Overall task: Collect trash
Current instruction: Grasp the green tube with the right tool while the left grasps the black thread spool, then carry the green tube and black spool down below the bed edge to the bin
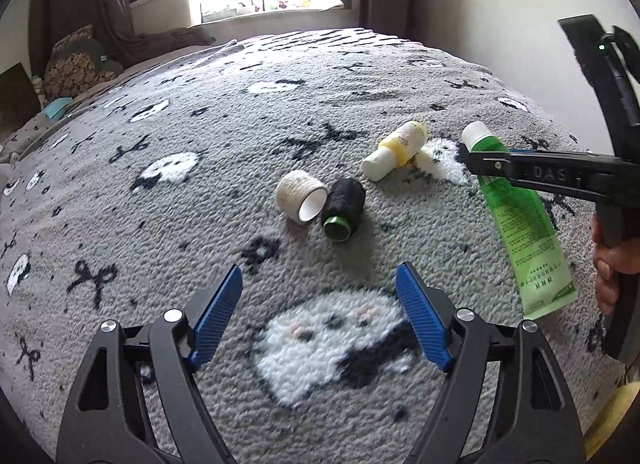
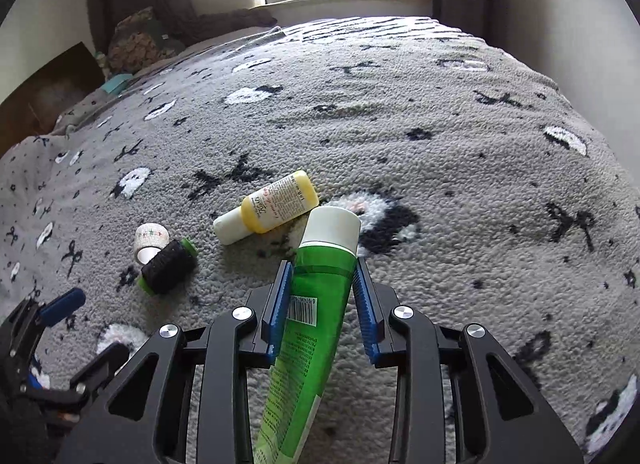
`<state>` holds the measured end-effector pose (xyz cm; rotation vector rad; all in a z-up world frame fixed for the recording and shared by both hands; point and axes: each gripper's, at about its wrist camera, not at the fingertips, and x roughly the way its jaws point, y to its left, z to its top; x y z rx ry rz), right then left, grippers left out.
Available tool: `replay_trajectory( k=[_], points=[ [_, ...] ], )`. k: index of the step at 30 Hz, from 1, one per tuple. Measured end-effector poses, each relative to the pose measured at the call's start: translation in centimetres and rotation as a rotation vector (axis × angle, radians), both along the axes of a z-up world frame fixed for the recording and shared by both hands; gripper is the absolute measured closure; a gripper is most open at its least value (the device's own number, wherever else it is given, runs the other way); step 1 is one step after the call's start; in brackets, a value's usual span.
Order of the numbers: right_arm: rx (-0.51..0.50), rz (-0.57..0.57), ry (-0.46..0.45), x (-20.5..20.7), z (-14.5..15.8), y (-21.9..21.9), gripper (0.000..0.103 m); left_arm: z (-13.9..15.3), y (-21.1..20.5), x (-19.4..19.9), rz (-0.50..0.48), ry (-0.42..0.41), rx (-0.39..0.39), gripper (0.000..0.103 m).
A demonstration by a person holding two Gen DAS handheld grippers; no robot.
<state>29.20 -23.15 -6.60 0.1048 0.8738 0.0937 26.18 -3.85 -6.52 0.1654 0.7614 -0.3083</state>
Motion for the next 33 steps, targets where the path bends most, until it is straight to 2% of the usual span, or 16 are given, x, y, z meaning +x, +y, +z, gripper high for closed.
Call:
replay_trajectory(
  k=[4,8,12,16,26,33],
  points=[
    [-0.019,0.025,-0.025,-1.1,1.3,-0.9,0.071,-0.2,-1.7,2.0,-0.023,-0.014,0.006,0.052],
    [-0.013,0.050,-0.034,-1.8,1.8,-1.7,0.072,-0.5,-3.2,3.8,-0.040,-0.001,0.015,0.053],
    [0.005,0.063,-0.026,-2.0,1.6,-2.0,0.072,-1.8,-4.3,5.3,-0.038,0.048,0.037,0.057],
    [-0.012,0.072,-0.028,-2.3,1.6,-1.7,0.072,-2.4,-4.3,5.5,-0.020,0.053,0.056,0.077],
    [-0.030,0.110,-0.066,-5.0,3.8,-0.6,0.072,1.7,-2.4,2.1,-0.011,0.019,0.011,0.077],
    [-0.032,0.154,-0.114,-9.1,6.8,0.1,0.073,6.0,-1.1,-3.5,-0.013,-0.030,-0.023,0.077]
  ],
)
